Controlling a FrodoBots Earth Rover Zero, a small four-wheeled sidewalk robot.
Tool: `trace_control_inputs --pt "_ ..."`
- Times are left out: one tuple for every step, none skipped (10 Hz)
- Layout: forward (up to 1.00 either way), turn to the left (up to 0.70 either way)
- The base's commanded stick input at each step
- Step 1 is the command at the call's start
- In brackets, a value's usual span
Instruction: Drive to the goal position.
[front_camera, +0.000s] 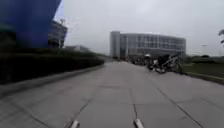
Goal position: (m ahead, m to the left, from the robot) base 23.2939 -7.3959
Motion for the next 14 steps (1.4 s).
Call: trace_control_inputs --pt "0.85 0.00" --pt "0.85 0.00" --pt "0.85 0.00" --pt "0.85 0.00" --pt "0.85 0.00" --pt "0.85 0.00" --pt "0.85 0.00" --pt "0.85 0.00" --pt "0.85 0.00" --pt "0.85 0.00" --pt "0.85 0.00" --pt "0.85 0.00" --pt "0.85 -0.19" --pt "0.85 -0.34"
